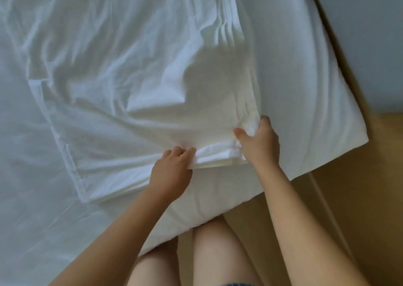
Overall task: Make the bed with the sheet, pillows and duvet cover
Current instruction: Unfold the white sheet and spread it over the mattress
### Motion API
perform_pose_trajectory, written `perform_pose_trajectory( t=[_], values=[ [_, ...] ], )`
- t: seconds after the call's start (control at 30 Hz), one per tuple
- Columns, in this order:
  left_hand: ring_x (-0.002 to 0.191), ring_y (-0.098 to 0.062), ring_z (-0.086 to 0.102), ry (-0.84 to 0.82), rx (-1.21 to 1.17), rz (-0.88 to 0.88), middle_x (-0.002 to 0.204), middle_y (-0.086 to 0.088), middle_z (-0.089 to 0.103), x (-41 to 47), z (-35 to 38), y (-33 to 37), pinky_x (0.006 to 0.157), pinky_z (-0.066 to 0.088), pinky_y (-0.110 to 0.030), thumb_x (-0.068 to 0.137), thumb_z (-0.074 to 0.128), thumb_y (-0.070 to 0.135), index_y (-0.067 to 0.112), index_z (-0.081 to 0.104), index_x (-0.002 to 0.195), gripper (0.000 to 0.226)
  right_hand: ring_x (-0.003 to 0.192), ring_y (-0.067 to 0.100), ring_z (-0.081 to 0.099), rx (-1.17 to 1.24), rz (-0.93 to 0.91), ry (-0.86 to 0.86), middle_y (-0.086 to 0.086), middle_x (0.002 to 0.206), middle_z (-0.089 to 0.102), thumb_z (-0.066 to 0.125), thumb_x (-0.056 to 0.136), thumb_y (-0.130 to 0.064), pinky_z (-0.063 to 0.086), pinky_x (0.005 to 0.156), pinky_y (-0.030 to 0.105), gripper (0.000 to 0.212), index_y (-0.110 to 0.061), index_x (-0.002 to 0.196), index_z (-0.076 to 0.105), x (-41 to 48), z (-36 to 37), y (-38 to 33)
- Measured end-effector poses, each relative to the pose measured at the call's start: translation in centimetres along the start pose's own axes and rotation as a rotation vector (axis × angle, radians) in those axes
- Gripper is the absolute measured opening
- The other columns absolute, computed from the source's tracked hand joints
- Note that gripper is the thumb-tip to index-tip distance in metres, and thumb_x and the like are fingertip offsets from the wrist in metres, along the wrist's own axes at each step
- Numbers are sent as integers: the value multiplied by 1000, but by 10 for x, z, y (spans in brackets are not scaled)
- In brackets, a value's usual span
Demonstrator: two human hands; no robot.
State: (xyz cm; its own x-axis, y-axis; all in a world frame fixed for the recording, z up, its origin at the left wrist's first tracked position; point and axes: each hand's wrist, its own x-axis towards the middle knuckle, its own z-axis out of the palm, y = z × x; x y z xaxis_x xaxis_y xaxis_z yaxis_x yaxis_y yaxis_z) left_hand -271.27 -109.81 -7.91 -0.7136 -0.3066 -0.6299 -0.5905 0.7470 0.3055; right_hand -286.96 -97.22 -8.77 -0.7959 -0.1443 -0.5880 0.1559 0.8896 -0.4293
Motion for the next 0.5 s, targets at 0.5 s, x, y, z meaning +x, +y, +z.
perform_pose_trajectory(
  t=[0.5],
  values=[
    [120, -25, 49, 13, -871, -389, 136, -5, 46, 123, -81, 88, 90, 42, -30, 74, 68, 57, 10, 28, 142, 92, 80, 19, 56, 98, -302, -222, -8, 84, 55, 49, 84, -6, 37, 61, 24, 28, -18, 109, 51, -2, 8, -50]
  ],
)
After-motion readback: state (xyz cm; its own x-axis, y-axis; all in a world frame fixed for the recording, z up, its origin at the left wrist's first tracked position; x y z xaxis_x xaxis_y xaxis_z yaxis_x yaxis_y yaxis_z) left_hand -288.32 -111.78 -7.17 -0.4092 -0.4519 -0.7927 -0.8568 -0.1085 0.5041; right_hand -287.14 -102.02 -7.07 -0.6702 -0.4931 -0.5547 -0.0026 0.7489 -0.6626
